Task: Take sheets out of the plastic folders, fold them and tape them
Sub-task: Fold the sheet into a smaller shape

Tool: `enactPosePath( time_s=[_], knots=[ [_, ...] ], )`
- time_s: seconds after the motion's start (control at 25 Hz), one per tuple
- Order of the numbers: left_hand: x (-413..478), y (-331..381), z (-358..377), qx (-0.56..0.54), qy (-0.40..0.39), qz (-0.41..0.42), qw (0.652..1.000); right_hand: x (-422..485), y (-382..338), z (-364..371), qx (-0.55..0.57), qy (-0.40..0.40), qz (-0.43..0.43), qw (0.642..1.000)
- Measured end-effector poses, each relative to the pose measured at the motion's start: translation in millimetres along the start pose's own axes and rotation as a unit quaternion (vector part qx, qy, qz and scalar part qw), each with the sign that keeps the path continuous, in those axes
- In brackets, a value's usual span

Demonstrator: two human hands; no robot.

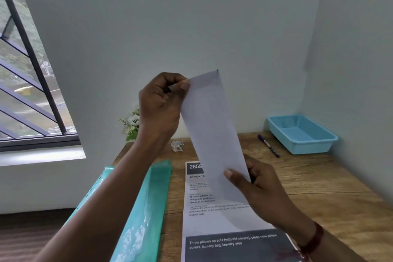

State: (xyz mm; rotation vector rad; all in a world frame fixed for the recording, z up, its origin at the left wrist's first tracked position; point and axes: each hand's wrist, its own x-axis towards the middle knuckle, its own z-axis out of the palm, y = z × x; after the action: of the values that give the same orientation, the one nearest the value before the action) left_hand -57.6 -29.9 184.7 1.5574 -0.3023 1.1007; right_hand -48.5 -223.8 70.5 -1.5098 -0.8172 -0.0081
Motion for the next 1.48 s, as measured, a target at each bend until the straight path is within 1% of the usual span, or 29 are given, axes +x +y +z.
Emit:
enactPosePath(
  time_s=[0.04,0.12,0.2,0.28,0.4,0.48,0.56,0.64,0.72,0.84,0.96,1.08,1.2,1.24,1.28,1.32,1.36,1.4,1.44,1.48],
  knots=[
    [-1.5,-2.0,0.5,-0.009,-0.006,-0.006,1.000,1.5,3.8,-0.9,-0.051,0.033,-0.021,0.998],
    [-1.5,-7.3,-5.1,-0.003,-0.036,0.000,0.999,6.7,15.9,-10.2,-0.151,0.072,-0.062,0.984],
    [-1.0,-16.0,-19.0,0.047,-0.082,0.022,0.995,13.5,31.6,-23.7,-0.254,0.068,-0.112,0.958],
    [-6.7,-27.1,-36.9,0.109,-0.114,0.035,0.987,17.3,45.3,-34.9,-0.320,0.036,-0.156,0.934],
    [-26.4,-54.2,-67.0,0.195,-0.166,0.041,0.966,17.1,64.9,-43.1,-0.384,-0.046,-0.181,0.904],
    [-42.8,-78.4,-87.5,0.262,-0.178,0.012,0.949,12.0,78.8,-40.4,-0.452,-0.093,-0.171,0.871],
    [-61.4,-99.7,-101.3,0.328,-0.170,-0.009,0.929,6.5,89.2,-34.3,-0.525,-0.111,-0.152,0.830],
    [-79.4,-115.4,-110.1,0.353,-0.185,-0.033,0.916,3.4,93.1,-26.8,-0.567,-0.137,-0.133,0.801],
    [-91.6,-125.6,-116.3,0.364,-0.214,-0.058,0.904,2.3,92.9,-21.4,-0.573,-0.181,-0.108,0.792],
    [-100.3,-133.2,-121.9,0.385,-0.248,-0.089,0.884,0.7,92.6,-21.2,-0.555,-0.265,-0.041,0.788],
    [-102.3,-132.0,-125.0,0.421,-0.309,-0.092,0.848,2.9,94.1,-19.4,-0.537,-0.293,-0.004,0.791],
    [-102.6,-127.8,-127.0,0.459,-0.372,-0.084,0.803,3.7,97.4,-17.6,-0.532,-0.329,0.034,0.779],
    [-101.8,-117.2,-119.1,0.485,-0.397,-0.120,0.770,0.7,99.0,-13.0,-0.528,-0.353,0.046,0.771],
    [-101.4,-112.0,-111.3,0.509,-0.398,-0.116,0.754,-0.3,99.6,-11.5,-0.537,-0.354,0.044,0.765],
    [-101.9,-106.6,-101.3,0.539,-0.393,-0.088,0.740,-1.5,99.9,-9.6,-0.546,-0.355,0.041,0.758],
    [-104.4,-103.8,-90.0,0.559,-0.386,-0.052,0.732,-2.2,99.7,-8.0,-0.553,-0.357,0.040,0.752],
    [-109.3,-103.5,-77.7,0.555,-0.385,-0.028,0.737,-2.3,99.8,-7.0,-0.556,-0.358,0.041,0.749],
    [-114.9,-105.4,-64.9,0.537,-0.398,-0.025,0.744,-1.6,99.7,-6.9,-0.554,-0.362,0.046,0.748],
    [-121.2,-109.1,-53.3,0.516,-0.425,-0.039,0.742,-1.0,99.3,-6.9,-0.552,-0.365,0.049,0.748],
    [-127.4,-114.0,-43.5,0.499,-0.460,-0.063,0.732,-1.0,99.0,-7.2,-0.547,-0.365,0.051,0.752]
  ],
)
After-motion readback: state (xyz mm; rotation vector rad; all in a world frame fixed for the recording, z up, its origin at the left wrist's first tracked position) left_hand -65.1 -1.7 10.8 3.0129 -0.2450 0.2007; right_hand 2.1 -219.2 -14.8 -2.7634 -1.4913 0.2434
